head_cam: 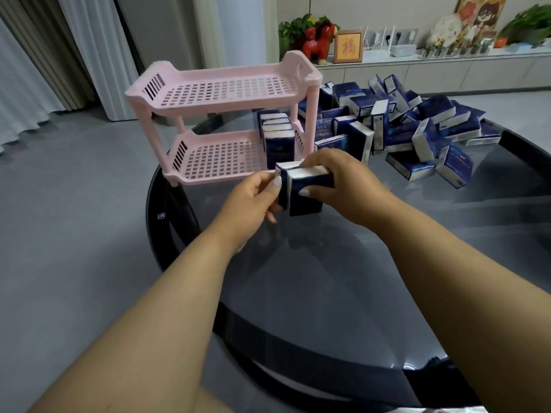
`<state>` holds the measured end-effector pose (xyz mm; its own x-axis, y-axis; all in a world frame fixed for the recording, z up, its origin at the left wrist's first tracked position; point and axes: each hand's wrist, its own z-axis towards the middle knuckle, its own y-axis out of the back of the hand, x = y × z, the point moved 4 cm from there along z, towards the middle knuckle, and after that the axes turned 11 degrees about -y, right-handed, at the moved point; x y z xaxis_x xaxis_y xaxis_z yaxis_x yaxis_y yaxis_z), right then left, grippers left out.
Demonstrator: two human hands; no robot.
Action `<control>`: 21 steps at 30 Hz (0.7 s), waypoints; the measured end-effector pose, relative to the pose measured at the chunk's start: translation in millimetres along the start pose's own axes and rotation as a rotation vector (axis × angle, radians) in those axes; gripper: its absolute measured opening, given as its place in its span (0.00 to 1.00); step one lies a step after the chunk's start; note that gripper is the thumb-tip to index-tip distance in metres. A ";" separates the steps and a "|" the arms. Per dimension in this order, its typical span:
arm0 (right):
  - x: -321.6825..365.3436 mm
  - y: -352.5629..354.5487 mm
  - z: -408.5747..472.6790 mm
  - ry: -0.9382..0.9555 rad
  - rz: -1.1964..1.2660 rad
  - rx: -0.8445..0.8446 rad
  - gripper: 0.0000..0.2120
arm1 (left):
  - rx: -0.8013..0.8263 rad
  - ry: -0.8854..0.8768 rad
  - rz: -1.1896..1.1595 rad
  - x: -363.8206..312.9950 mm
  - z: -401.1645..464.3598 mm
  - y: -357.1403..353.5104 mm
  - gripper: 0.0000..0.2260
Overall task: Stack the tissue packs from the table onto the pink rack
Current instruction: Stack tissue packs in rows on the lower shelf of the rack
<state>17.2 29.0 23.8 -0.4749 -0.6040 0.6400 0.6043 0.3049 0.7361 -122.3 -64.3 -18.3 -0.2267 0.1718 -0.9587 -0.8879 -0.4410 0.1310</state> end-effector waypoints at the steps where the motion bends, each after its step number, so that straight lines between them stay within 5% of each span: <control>1: -0.6 -4.3 0.2 -0.009 0.027 -0.004 0.16 | 0.009 0.006 -0.029 0.6 -1.1 0.5 0.07; 6: 1.2 -13.3 -4.3 -0.134 0.380 -0.028 0.08 | 0.024 -0.007 0.064 6.7 0.9 0.9 0.22; 12: 2.4 -28.1 0.7 -0.300 0.556 0.024 0.34 | -0.041 -0.019 0.185 10.4 8.6 4.4 0.24; 21: -17.6 -40.9 4.5 -0.345 0.587 -0.091 0.20 | -0.070 -0.098 0.364 -11.0 47.2 28.0 0.31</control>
<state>-2.0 30.5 -16.6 -0.2202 -0.0841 0.9718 0.8680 0.4377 0.2345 -163.5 -36.9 7.8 -0.5623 0.0746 -0.8235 -0.7134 -0.5474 0.4375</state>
